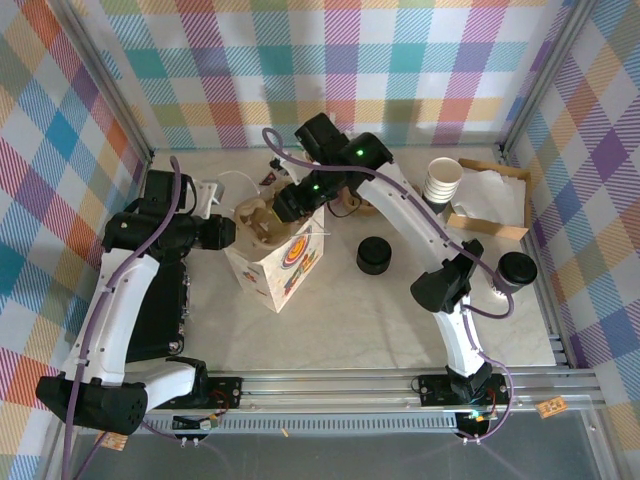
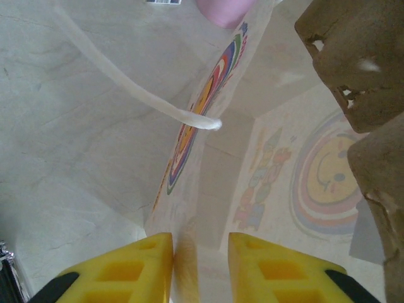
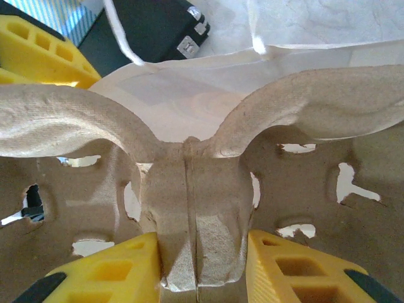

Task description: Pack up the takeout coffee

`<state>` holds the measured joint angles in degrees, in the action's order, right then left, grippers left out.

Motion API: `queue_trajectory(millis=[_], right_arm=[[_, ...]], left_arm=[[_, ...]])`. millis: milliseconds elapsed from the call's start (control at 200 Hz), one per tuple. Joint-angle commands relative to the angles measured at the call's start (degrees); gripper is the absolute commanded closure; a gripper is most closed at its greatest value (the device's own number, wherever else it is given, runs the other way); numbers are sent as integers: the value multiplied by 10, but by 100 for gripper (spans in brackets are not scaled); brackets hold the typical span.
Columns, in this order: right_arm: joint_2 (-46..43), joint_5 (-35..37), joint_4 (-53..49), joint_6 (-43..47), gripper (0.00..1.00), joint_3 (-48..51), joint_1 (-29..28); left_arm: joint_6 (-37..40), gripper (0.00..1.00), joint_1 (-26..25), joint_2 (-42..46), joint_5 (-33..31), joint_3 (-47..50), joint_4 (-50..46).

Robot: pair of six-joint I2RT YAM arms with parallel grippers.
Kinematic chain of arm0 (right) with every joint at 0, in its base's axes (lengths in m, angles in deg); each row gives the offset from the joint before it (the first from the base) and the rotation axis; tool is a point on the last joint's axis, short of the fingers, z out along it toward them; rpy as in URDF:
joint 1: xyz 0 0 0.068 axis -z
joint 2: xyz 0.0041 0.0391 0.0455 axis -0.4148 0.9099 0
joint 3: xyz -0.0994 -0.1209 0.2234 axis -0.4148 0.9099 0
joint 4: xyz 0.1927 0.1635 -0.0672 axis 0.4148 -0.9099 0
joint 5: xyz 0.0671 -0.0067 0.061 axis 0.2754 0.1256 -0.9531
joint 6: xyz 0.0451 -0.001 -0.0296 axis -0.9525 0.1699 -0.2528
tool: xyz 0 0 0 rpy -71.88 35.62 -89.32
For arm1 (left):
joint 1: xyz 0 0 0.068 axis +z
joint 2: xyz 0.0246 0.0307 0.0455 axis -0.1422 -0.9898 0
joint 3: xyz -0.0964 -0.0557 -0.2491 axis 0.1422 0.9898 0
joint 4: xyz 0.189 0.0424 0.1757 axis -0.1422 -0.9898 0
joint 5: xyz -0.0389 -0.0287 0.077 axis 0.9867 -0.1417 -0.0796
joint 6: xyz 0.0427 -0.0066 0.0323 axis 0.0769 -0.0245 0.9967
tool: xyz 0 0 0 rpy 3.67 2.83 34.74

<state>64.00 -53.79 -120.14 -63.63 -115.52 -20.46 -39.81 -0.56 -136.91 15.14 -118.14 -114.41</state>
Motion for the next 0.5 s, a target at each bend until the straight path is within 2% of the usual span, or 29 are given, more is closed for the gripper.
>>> queue_trajectory(millis=[0,200,495], right_arm=[[16,23,-15,20,64,-16,-3],[22,35,-10,17,64,-17,-9],[26,70,-21,30,65,-12,-17]], left_arm=[[6,74,7,7,21,8,23],[18,81,7,5,43,8,23],[35,94,7,14,41,18,20]])
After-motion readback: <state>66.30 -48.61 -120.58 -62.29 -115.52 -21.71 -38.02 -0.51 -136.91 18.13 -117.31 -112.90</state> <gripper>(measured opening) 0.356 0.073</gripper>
